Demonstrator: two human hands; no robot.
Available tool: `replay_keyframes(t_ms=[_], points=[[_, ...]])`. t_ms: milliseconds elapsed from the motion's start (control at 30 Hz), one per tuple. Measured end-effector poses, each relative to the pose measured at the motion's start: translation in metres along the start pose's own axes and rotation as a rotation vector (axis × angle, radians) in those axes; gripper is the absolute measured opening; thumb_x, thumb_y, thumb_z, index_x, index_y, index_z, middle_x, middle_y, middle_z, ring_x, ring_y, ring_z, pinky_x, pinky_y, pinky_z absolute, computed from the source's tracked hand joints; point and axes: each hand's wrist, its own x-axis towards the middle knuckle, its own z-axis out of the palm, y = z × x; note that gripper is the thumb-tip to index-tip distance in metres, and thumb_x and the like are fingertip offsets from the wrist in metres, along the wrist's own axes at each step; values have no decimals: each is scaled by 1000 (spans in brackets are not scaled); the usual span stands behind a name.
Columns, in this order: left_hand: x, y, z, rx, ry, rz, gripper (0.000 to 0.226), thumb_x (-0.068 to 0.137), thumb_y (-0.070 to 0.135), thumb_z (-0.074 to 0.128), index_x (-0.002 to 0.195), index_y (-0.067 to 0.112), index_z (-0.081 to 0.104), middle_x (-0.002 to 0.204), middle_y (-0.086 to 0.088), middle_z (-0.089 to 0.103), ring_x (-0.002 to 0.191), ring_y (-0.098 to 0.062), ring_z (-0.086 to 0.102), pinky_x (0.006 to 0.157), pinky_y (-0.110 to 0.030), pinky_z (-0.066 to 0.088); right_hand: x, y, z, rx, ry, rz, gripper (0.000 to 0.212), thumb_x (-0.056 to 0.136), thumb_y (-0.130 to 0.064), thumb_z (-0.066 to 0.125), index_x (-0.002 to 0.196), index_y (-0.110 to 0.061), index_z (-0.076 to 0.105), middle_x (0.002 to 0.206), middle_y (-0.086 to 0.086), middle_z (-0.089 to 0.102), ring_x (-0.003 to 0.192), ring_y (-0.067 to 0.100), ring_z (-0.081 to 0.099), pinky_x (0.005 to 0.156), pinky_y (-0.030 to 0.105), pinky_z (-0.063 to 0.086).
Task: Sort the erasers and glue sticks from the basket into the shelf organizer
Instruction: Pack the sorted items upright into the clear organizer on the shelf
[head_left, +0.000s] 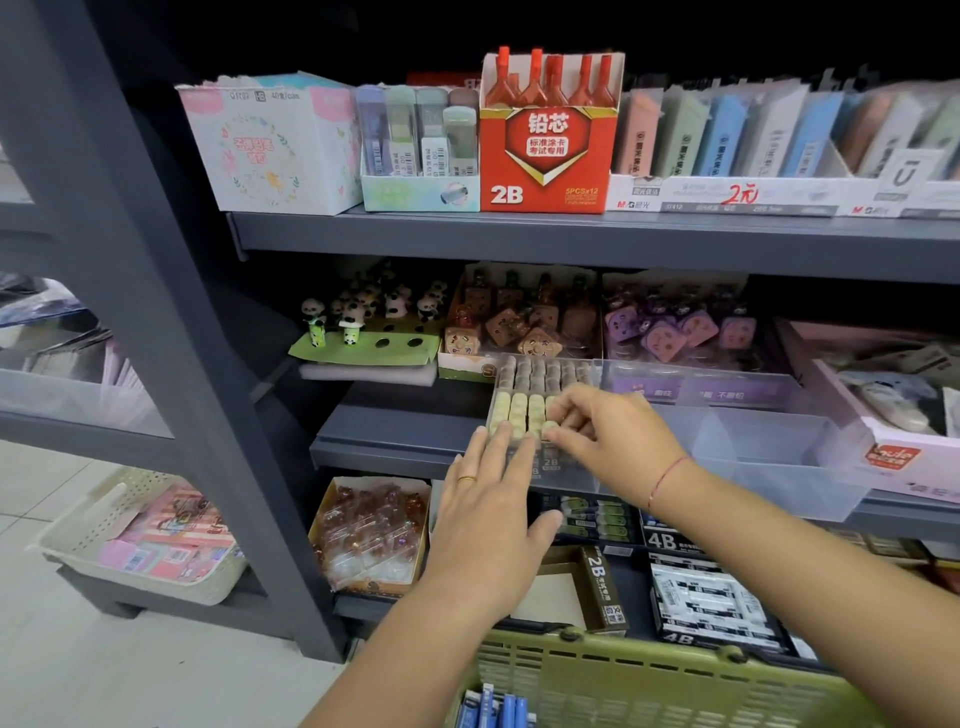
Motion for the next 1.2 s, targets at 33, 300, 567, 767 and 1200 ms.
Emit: replay_keyframes(t_ms=[33,300,567,767,1200], points=[[0,0,0,3,-1,1,71,99,46,41,153,33,-2,160,13,-16,144,-7,-22,118,-31,-9,-1,0,-1,-26,-3,-12,7,90,-32,62,90,-29,55,70,-18,60,73,5,59,91,29,41],[0,-1,3,21,8,-9,71,99,47,41,154,32,-1,160,11,-16,145,-7,-21,118,-32,-8,-15,-4,-1,-202,-84,16,16,97,-38,45,106,-27,54,89,-13,67,95,6,61,114,33,8],[-31,-15,21,-113,213,-139,66,99,42,40,154,24,7,161,5,7,146,-14,8,119,-37,14,-29,-8,-6,-136,-9,10,36,94,-36,53,127,-22,54,122,-5,61,118,18,50,104,36,32],[-87,-68,79,18,-66,-323,66,99,46,38,154,18,15,154,-6,30,138,-25,31,108,-41,32,-126,-10,39,377,125,75,11,89,-13,60,99,-17,65,95,-6,62,86,4,57,80,13,45],[-113,-89,124,-134,-64,-562,47,101,48,31,136,19,41,98,-8,68,91,-33,63,68,-37,46,-220,51,223,1175,-494,1267,81,79,-49,68,143,-9,38,145,7,43,132,22,43,109,38,38]])
